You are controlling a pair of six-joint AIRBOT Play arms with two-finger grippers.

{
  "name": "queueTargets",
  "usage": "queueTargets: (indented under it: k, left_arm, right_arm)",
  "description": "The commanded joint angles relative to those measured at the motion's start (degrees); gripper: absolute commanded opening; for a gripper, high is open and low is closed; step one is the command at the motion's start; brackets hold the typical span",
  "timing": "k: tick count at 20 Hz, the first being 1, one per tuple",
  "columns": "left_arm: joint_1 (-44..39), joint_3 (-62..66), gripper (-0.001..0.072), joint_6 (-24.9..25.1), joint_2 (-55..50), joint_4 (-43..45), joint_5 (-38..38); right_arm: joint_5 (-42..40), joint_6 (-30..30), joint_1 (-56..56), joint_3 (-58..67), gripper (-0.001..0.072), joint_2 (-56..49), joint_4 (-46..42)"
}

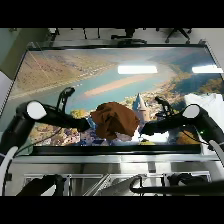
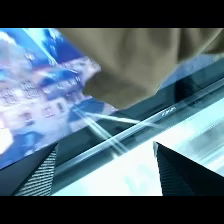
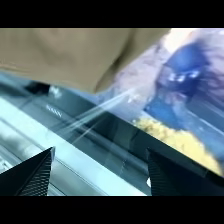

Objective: Fold the shirts.

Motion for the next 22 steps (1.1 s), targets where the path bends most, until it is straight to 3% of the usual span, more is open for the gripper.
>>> queueTargets:
  k: [1,3,7,8,9,10,11,12,16,19,22]
  left_arm:
    - [-4.44,-15.30,0.0665,0.87,3.58,-4.74,20.61]
    - [-7.48,-17.31,0.0665,3.06,-0.31,-8.13,27.45]
    - [-11.19,-13.49,0.0664,3.39,-10.51,-7.98,34.14]
    - [-11.47,-11.91,0.0663,3.37,-12.72,-7.98,35.12]
    - [-11.47,-9.77,0.0532,3.37,-15.12,-8.07,34.80]
    - [-11.45,-7.50,0.0235,3.56,-17.35,-7.91,33.33]
    - [-11.47,-5.35,0.0011,4.70,-19.06,-7.91,31.39]
    - [-11.45,-2.99,0.0015,5.62,-20.50,-7.91,28.87]
    - [-9.64,6.14,0.0010,7.52,-17.25,-7.41,19.71]
    - [-5.46,15.74,0.0010,8.02,-7.74,-7.43,12.44]
    - [0.26,28.57,0.0009,8.00,1.86,-7.48,7.45]
  right_arm:
    - [-6.47,-7.89,4.83,-1.18,0.0638,-6.60,4.26]
    - [-10.95,-11.10,6.97,-1.18,0.0637,-11.17,6.99]
    - [-14.21,-18.67,7.80,-0.92,0.0634,-18.03,17.46]
    - [-14.27,-20.26,7.78,-0.68,0.0592,-18.80,19.34]
    - [-14.27,-21.49,7.78,-0.33,0.0398,-19.23,20.15]
    - [-14.27,-22.69,7.76,0.09,0.0245,-19.41,21.20]
    - [-14.36,-22.99,7.72,0.55,0.0151,-19.32,21.81]
    - [-14.12,-22.97,7.72,1.25,0.0020,-19.21,21.75]
    - [-7.69,-21.09,5.77,8.24,0.0021,-16.90,21.94]
    - [0.44,-20.26,0.85,19.15,0.0020,-11.43,25.40]
    - [2.97,-19.19,-5.07,33.70,0.0020,-4.85,28.72]
